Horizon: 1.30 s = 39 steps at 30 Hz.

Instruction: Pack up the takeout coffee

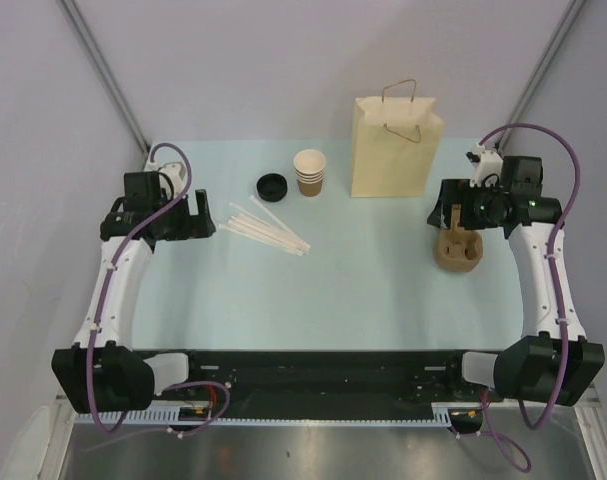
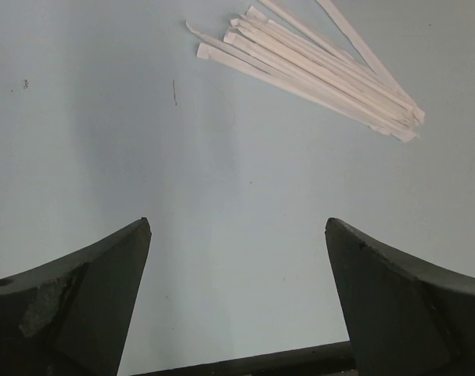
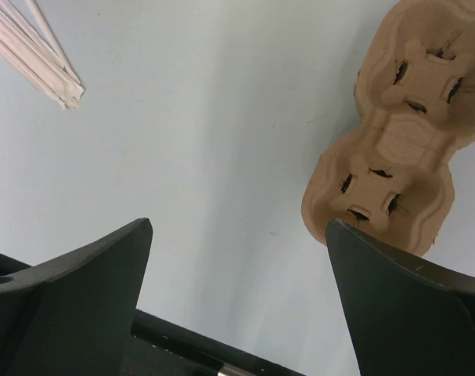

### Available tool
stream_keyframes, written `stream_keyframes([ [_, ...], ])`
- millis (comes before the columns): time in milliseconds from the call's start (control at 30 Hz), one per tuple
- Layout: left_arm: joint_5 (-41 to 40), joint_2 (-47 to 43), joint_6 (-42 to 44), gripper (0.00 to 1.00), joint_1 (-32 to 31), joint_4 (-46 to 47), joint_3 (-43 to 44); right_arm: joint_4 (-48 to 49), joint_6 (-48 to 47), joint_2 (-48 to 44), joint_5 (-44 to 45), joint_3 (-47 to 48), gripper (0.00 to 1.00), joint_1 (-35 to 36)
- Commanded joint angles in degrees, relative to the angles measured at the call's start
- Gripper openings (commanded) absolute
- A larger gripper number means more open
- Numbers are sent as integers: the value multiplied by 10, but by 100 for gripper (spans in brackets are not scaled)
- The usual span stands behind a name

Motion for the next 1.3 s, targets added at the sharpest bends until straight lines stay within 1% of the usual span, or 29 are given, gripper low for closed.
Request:
stream_keyframes([
  [0, -10, 31, 24, 100, -2, -7, 60, -6, 0, 3, -10, 17, 100, 0],
  [133, -48, 96, 52, 100, -10, -45, 159, -7, -1, 3, -11, 17, 100, 0],
  [167, -53, 109, 54, 99, -19, -47, 204, -7, -1, 3, -11, 17, 100, 0],
  [233, -55, 151, 60, 100, -27, -50, 254, -8, -1, 7, -12, 17, 100, 0],
  [267, -62, 166, 61, 100, -50, -51, 306, -8, -1, 8, -12, 17, 100, 0],
  [333, -67, 220, 63, 100, -67, -56, 364, -10, -1, 10, -12, 17, 100, 0],
  [367, -67, 242, 64, 100, -83, -61, 426, -10, -1, 11, -12, 17, 100, 0],
  [433, -72, 280, 60, 100, -102, -64, 493, -12, -2, 14, -10, 17, 100, 0],
  [467, -75, 320, 58, 99, -122, -64, 554, -11, -2, 14, -8, 18, 100, 1],
  [533, -91, 358, 57, 100, -144, -50, 607, -10, -2, 17, -3, 17, 100, 1],
  [567, -98, 388, 55, 99, -163, -43, 647, -12, -1, 20, -2, 17, 100, 1],
  [667, -96, 429, 41, 100, -189, 0, 686, -14, -4, 24, 5, 17, 100, 1],
  [733, -86, 455, 29, 99, -201, 43, 685, -15, -5, 26, 13, 18, 100, 1],
  [900, -82, 512, -1, 97, -233, 89, 685, -19, -8, 33, 17, 17, 100, -1],
  [1067, -60, 565, -31, 85, -244, 103, 684, -23, -10, 42, 20, 17, 100, -1],
  [1100, -57, 571, -36, 80, -245, 103, 682, -24, -9, 43, 21, 17, 100, -1],
  [1267, -46, 606, -38, 66, -257, 100, 672, -24, -10, 50, 12, 17, 100, -7],
])
